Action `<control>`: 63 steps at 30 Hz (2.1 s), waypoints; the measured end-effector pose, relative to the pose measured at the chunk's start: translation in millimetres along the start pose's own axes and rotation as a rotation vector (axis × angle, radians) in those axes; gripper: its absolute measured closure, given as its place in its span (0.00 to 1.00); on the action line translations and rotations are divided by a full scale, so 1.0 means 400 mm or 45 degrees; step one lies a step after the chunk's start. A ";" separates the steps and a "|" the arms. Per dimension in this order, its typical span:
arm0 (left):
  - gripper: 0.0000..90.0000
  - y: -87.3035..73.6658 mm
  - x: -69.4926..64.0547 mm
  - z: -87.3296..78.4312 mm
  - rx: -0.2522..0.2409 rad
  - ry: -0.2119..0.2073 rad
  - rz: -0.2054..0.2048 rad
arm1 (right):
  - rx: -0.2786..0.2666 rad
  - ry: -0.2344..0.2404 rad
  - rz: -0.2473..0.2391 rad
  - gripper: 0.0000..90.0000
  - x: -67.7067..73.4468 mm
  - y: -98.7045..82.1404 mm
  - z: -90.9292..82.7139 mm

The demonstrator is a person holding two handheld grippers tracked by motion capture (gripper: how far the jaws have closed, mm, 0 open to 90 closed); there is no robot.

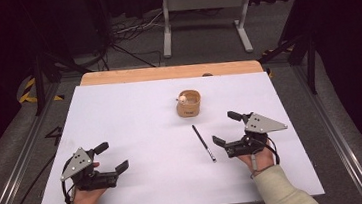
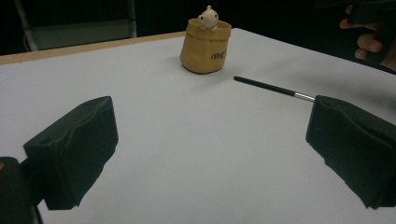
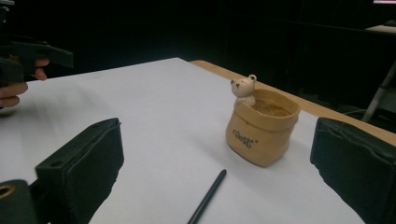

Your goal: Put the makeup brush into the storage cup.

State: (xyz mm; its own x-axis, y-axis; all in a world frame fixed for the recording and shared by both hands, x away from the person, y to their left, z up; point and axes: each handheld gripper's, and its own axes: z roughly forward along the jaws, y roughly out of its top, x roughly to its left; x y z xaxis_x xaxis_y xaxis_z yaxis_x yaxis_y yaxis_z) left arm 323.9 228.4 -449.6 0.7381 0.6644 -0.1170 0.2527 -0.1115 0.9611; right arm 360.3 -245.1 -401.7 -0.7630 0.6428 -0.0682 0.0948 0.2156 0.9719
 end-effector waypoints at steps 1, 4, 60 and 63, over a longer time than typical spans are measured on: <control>0.03 -0.001 0.000 0.002 0.000 0.000 -0.004 | -0.016 0.013 -0.009 0.04 0.000 0.001 0.008; 0.03 -0.002 0.001 0.003 -0.002 0.000 0.004 | -0.039 0.047 0.001 0.05 0.004 0.008 0.030; 0.01 -0.001 0.016 -0.012 -0.081 0.014 0.021 | 0.919 0.071 -0.099 0.14 -0.031 0.135 0.276; 0.01 -0.002 0.017 -0.012 -0.076 0.020 0.011 | 0.977 0.075 -0.094 0.13 -0.036 0.139 0.287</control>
State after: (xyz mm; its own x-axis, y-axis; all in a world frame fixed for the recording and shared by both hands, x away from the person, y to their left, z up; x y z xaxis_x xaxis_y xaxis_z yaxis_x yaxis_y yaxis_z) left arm 325.8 236.5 -449.9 0.7299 0.6755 -0.1049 0.2082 -0.0735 0.9753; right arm 450.1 -158.1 -372.5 -0.8153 0.5713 -0.0941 0.4423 0.7194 0.5356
